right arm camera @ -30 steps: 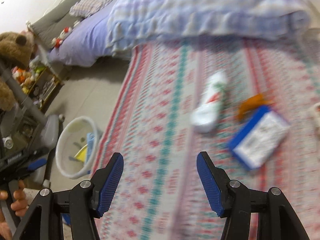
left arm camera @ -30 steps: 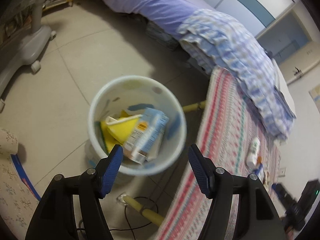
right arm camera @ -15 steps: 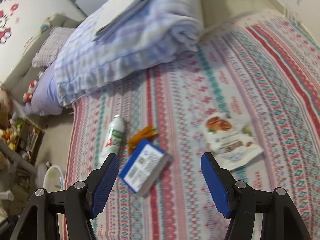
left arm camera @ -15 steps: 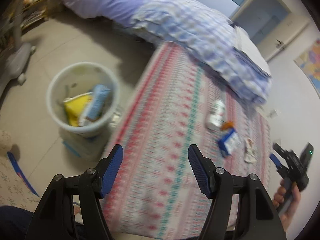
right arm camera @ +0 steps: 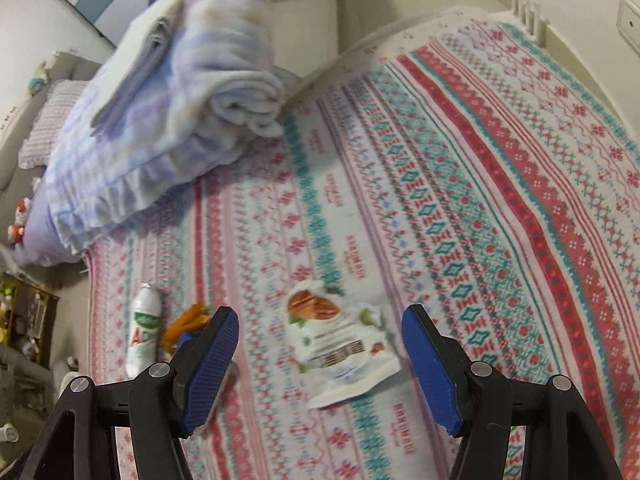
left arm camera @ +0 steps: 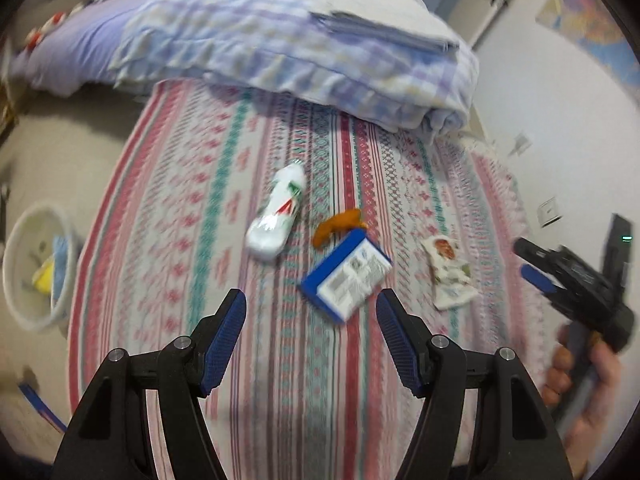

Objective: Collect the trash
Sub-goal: 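Move both tools back over the remaining trash on the bed, then grasp the orange peel with the left tool while the right tool grasps the nut wrapper, then carry peel and wrapper over the wastebasket and open both tools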

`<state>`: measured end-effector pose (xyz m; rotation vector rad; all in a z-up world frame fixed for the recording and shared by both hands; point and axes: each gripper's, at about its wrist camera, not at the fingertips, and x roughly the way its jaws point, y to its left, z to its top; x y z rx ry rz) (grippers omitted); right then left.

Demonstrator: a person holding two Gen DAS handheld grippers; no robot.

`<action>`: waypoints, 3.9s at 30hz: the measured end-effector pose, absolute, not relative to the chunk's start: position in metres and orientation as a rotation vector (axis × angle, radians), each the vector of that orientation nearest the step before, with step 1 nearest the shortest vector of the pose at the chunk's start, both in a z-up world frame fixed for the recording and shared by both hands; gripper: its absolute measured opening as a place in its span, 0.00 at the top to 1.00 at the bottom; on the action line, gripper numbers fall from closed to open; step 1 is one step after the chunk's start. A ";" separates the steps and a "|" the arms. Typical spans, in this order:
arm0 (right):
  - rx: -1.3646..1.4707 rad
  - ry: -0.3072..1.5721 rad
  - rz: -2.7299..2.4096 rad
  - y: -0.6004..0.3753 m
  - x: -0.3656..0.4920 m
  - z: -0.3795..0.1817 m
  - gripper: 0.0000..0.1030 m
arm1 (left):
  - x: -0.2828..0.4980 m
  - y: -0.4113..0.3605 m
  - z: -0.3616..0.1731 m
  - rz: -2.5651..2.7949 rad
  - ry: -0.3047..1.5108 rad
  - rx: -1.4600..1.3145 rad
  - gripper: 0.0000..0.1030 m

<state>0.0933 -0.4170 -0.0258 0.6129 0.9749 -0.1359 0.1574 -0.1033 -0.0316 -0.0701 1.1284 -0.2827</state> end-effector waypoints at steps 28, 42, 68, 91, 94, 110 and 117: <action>0.500 1.126 -0.170 -0.414 0.128 -0.064 0.30 | 0.262 -0.181 -0.120 -0.320 1.211 0.127 0.76; 0.536 1.194 -0.155 -0.416 0.130 -0.082 0.30 | 0.232 -0.152 -0.079 -0.335 1.146 0.018 0.91; 0.452 1.113 -0.100 -0.366 0.129 -0.047 0.90 | 0.170 0.003 -0.021 -0.340 1.077 -0.250 0.91; 0.496 0.960 0.178 -0.224 0.130 0.009 0.90 | 0.174 0.267 -0.044 -0.028 1.027 -0.598 0.91; 0.475 0.984 0.216 -0.189 0.132 0.002 0.90 | 0.175 0.279 -0.056 -0.010 1.048 -0.619 0.91; 0.526 1.118 0.417 -0.005 0.156 -0.056 0.90 | 0.179 0.322 -0.077 0.002 1.054 -0.733 0.91; 0.629 1.221 0.396 0.066 0.182 -0.088 0.90 | 0.182 0.349 -0.077 0.018 1.016 -0.816 0.91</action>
